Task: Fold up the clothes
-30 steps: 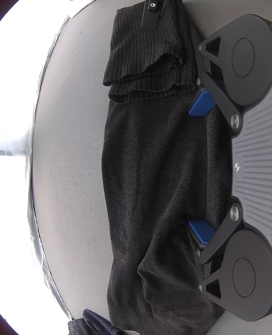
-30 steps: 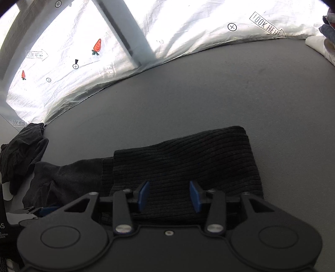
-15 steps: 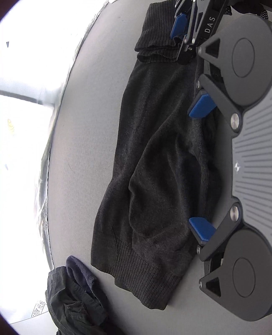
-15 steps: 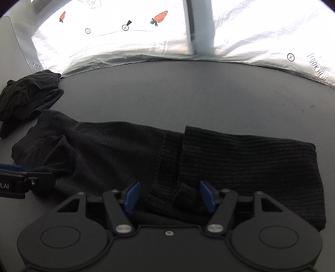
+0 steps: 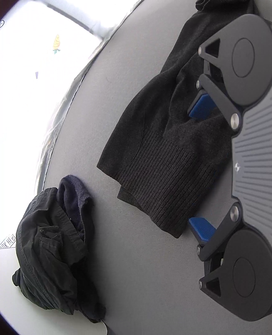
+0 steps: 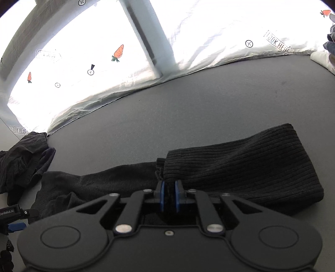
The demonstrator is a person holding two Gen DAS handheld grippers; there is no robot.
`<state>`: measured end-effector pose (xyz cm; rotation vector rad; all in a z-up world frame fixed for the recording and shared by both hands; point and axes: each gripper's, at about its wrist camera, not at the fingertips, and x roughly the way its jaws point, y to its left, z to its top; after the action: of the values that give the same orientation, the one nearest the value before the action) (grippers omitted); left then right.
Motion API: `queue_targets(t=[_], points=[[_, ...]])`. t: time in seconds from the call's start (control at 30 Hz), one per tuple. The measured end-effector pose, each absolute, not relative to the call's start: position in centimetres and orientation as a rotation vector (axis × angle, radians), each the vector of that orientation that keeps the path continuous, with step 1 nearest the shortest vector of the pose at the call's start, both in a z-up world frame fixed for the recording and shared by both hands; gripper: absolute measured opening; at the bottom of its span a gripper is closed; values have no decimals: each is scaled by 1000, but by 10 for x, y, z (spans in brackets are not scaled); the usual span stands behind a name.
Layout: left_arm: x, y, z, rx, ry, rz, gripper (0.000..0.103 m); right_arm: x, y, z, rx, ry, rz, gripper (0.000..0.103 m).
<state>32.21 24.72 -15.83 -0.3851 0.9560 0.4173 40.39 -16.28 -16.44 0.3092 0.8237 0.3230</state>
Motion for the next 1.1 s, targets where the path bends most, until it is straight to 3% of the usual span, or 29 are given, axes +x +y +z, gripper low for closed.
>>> queue_targets(t=[0.13, 0.37, 0.43, 0.5, 0.57, 0.6, 0.67, 0.87, 1.1], points=[[307, 273, -171, -451, 966, 465, 100, 400, -161, -151, 410, 795, 356, 10], [297, 302, -186, -511, 960, 522, 100, 410, -129, -191, 391, 977, 323, 14], [297, 304, -186, -510, 944, 518, 100, 410, -125, -186, 366, 984, 327, 24], [300, 301, -188, -494, 936, 509, 100, 405, -124, -175, 339, 946, 317, 44], [303, 297, -189, -474, 920, 501, 101, 399, -127, -169, 312, 915, 270, 52], [306, 295, -190, -464, 915, 497, 102, 396, -129, -166, 298, 901, 242, 63], [309, 294, -191, -457, 906, 495, 103, 391, -134, -165, 252, 879, 169, 76], [315, 291, -192, -474, 856, 432, 101, 396, -147, -179, 120, 883, 14, 89], [324, 282, -191, -441, 836, 439, 83, 391, -134, -199, -17, 883, 13, 102]])
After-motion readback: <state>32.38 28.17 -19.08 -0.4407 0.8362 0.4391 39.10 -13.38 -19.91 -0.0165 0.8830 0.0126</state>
